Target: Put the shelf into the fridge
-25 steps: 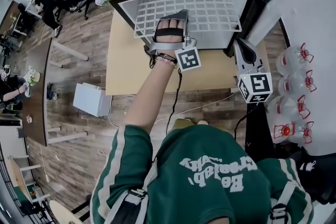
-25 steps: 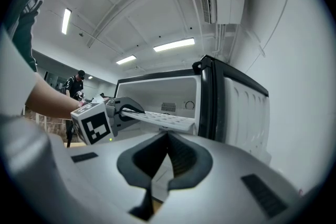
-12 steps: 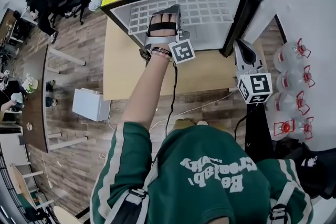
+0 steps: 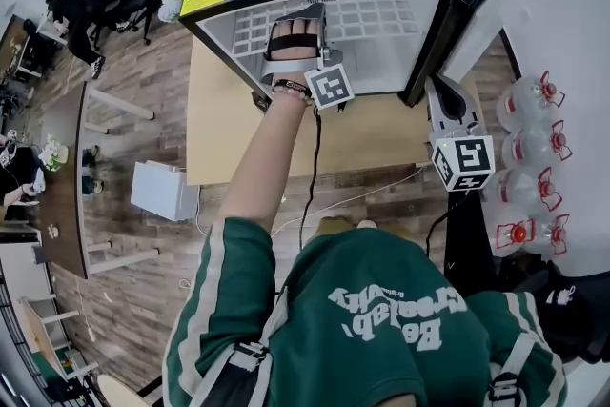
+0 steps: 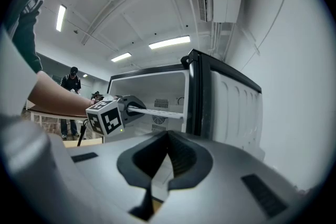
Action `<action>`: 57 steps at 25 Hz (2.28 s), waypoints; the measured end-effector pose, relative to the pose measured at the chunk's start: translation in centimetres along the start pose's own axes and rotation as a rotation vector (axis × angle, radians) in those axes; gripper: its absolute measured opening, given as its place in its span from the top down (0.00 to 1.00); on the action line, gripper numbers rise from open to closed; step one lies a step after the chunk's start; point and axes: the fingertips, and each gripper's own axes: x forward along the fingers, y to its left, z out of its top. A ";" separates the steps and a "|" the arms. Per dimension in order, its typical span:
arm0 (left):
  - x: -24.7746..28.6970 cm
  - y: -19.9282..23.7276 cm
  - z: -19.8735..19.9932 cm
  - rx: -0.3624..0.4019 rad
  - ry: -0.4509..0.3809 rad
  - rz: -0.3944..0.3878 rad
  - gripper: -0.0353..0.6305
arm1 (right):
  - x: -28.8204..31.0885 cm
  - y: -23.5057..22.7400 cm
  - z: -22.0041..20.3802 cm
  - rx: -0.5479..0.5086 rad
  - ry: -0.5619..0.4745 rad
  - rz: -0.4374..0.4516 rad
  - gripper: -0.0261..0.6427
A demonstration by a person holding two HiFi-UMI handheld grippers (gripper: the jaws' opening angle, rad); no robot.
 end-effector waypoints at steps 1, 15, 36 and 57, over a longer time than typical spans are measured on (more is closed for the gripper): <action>0.2 0.0 0.0 -0.003 0.000 -0.001 0.87 | 0.2 0.1 0.0 0.000 0.000 0.002 0.96; 2.1 0.3 -0.2 -0.006 0.004 0.002 0.86 | 1.9 0.7 -0.3 0.002 0.015 0.019 0.95; 2.7 -0.5 0.0 -0.030 0.040 -0.065 0.64 | 1.0 1.5 -0.3 0.005 0.029 0.008 0.95; -5.7 -0.8 -3.3 -0.292 0.000 -0.216 0.86 | 8.8 7.2 4.0 -0.351 0.062 0.019 0.92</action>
